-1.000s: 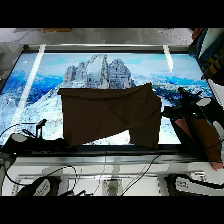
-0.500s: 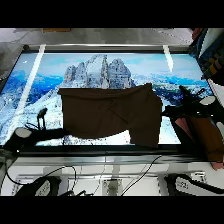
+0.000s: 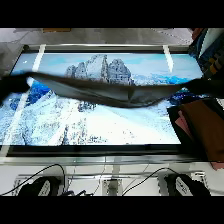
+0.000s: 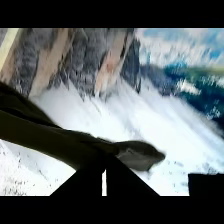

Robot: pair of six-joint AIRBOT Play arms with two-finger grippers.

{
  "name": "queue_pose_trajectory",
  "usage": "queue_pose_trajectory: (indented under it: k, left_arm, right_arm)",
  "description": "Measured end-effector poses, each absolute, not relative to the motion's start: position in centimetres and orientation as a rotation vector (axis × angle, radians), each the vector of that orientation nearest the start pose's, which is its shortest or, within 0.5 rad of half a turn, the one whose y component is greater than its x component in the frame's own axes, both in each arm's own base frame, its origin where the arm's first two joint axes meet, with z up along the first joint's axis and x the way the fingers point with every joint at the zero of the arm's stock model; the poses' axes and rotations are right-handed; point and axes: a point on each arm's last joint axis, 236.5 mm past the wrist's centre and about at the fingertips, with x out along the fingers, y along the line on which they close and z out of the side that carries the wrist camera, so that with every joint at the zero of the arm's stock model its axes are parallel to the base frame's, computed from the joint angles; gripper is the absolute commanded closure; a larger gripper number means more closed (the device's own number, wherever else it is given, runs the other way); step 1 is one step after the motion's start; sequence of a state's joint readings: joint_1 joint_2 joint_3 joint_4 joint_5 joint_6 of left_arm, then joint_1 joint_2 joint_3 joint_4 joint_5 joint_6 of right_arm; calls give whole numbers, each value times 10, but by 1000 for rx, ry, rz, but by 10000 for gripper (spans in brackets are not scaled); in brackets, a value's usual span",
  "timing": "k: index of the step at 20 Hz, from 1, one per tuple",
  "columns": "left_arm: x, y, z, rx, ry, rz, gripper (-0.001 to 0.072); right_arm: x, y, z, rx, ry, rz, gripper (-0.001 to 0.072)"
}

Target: Fold the clothes and pants, and hang the long-sleeved shirts on hangers.

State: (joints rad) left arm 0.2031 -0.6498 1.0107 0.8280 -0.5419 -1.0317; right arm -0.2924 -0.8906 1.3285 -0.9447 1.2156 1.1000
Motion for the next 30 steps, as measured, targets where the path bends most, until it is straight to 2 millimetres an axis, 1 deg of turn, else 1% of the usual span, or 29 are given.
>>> queue_pose_trajectory:
  k: [2,3,4,5,6,7,8,9,10,11,12,13,14,16,17,19,21,22,24,25,26,28,30]
  left_arm:
    - [336,1,390,-130,-142,-93,692]
    - [319,6,417,-126,-232,-66,692]
    - [300,11,443,-124,-321,-41,693]
    - [282,14,462,-122,-393,-20,693]
    - [266,17,478,-122,-455,-3,693]
    - [253,19,489,-121,-501,9,694]
    - [246,19,495,-120,-522,13,694]
    - [245,18,496,-119,-524,11,694]
    - [250,15,491,-116,-498,-2,694]
    - [262,11,480,-115,-448,-22,694]
    - [281,6,461,-115,-368,-49,694]
    - [304,2,437,-119,-274,-78,693]
    - [328,-1,412,-126,-181,-100,694]
    - [379,-2,351,-157,10,-133,693]
    - [405,-1,316,-178,105,-142,693]
    - [449,1,248,-233,267,-149,693]
    - [485,2,184,-300,387,-140,692]
    - [499,3,158,-333,424,-126,692]
    - [522,6,117,-400,466,-89,692]
    - [533,9,100,-422,477,-66,692]
    - [540,11,88,-436,485,-50,693]
    - [552,15,68,-456,503,-25,694]
    - [555,20,51,-440,532,-13,694]
  right_arm:
    - [331,36,322,6,436,332,703]
    - [313,41,355,-31,348,322,704]
    - [296,46,383,-61,272,312,704]
    - [277,51,411,-89,190,300,705]
    - [261,55,432,-110,127,290,705]
    - [246,58,451,-124,70,279,705]
    - [236,60,463,-126,33,270,704]
    - [232,59,467,-126,24,257,705]
    - [232,57,468,-120,27,248,704]
    - [237,54,467,-105,41,243,704]
    - [247,51,459,-85,76,245,704]
    - [262,47,447,-61,127,250,704]
    - [284,41,429,-28,202,258,703]
    - [331,32,389,50,341,286,703]
    - [357,29,366,95,410,305,703]
    - [411,26,314,192,535,343,702]
    - [463,32,257,271,634,373,702]
    - [487,37,225,300,682,381,702]
    - [524,49,174,341,736,382,702]
    - [539,53,148,346,761,371,702]
    - [551,55,125,346,778,358,702]
    - [566,56,90,331,812,332,702]
    - [569,54,65,300,854,313,702]
